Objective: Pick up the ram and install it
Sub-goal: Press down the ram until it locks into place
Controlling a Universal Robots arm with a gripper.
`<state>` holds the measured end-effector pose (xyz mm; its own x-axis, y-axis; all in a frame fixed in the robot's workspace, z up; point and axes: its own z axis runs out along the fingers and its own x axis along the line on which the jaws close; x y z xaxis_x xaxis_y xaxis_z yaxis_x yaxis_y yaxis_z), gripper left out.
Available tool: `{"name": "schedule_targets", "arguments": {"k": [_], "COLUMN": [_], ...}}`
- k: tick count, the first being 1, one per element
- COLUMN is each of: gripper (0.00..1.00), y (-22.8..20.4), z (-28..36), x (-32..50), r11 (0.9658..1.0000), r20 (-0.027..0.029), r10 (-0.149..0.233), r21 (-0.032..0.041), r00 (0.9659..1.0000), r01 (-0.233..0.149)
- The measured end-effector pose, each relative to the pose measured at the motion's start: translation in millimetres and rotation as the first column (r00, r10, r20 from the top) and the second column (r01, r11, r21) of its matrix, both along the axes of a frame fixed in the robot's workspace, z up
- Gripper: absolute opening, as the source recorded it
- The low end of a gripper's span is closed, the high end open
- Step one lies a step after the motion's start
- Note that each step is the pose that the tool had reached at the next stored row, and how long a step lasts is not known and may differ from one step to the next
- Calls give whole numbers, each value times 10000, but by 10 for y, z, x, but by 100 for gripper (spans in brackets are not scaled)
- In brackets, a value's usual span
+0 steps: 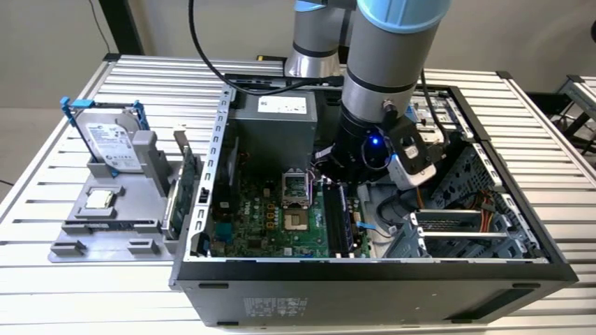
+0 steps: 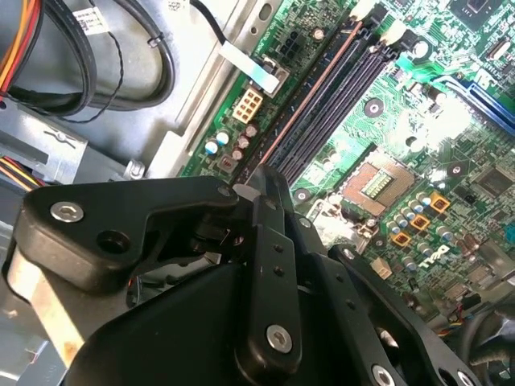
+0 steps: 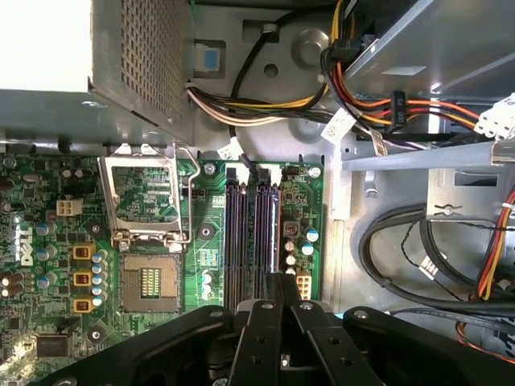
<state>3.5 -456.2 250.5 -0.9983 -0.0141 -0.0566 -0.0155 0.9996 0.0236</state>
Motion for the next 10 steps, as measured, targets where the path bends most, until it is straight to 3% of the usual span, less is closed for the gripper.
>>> {"name": "schedule_targets", "arguments": {"k": [5,10], "gripper": [0,0], "y": [0,0], "z": [0,0], "x": [1,1], "r11": [9988,9939], "r20": [0,-1], "r10": [499,1099], "r21": [-5,-20], "r00": [9988,9939], "r01": [-499,-1099]}}
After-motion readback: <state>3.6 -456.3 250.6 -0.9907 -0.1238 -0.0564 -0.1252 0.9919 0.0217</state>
